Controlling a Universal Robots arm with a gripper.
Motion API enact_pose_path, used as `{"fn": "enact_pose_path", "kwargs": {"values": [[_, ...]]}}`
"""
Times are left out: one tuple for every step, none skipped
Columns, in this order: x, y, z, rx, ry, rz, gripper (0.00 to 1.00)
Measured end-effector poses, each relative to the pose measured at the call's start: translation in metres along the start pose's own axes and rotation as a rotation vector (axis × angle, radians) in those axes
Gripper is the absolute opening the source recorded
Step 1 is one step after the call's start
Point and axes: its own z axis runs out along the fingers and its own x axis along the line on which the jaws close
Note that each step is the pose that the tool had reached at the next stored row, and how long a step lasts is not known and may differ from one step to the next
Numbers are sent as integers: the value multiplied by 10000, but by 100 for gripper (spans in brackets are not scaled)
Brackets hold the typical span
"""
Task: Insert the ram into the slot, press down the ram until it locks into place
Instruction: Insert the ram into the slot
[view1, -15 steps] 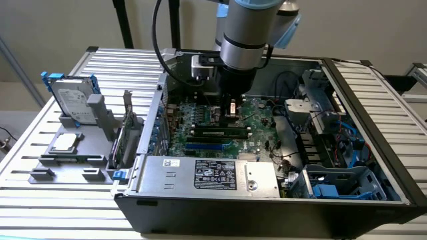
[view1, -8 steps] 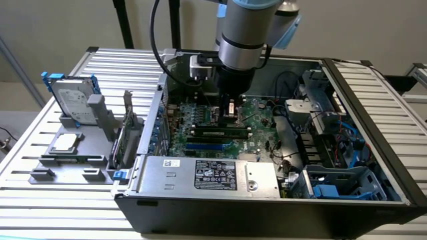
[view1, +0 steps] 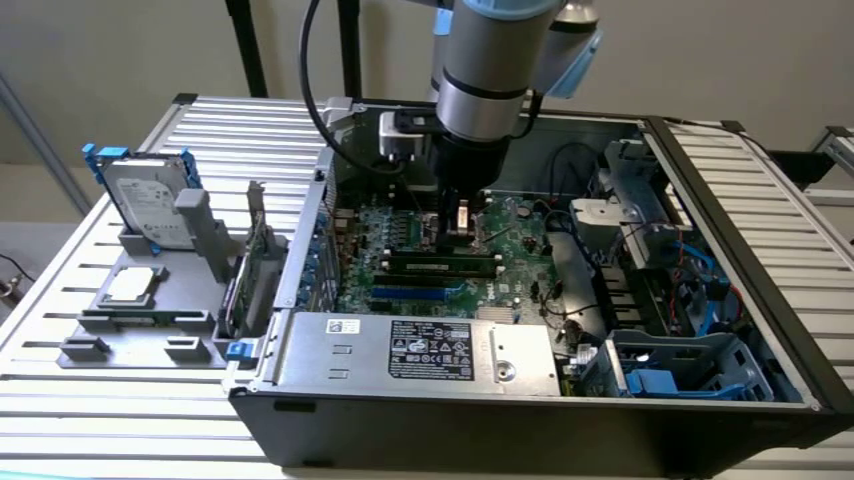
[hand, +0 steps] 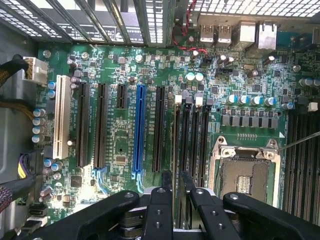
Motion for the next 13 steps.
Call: {"fn": "enact_pose_path", "kwargs": {"values": [[0, 0, 2, 6, -2, 0, 22], [0, 0, 4, 13, -5, -2, 22], [0, 0, 9, 27, -10, -2, 22], [0, -1, 15, 46, -13, -3, 22], [-1, -2, 21, 62, -13, -5, 22], [0, -2, 26, 84, -11, -5, 22], [0, -2, 33, 111, -11, -5, 22], [0, -3, 38, 140, -10, -6, 22], [0, -3, 45, 173, -9, -6, 22], [0, -3, 51, 212, -8, -6, 22], [0, -4, 58, 252, -7, -6, 22], [0, -4, 65, 291, -5, -7, 22], [0, -5, 73, 326, -4, -7, 22]]}}
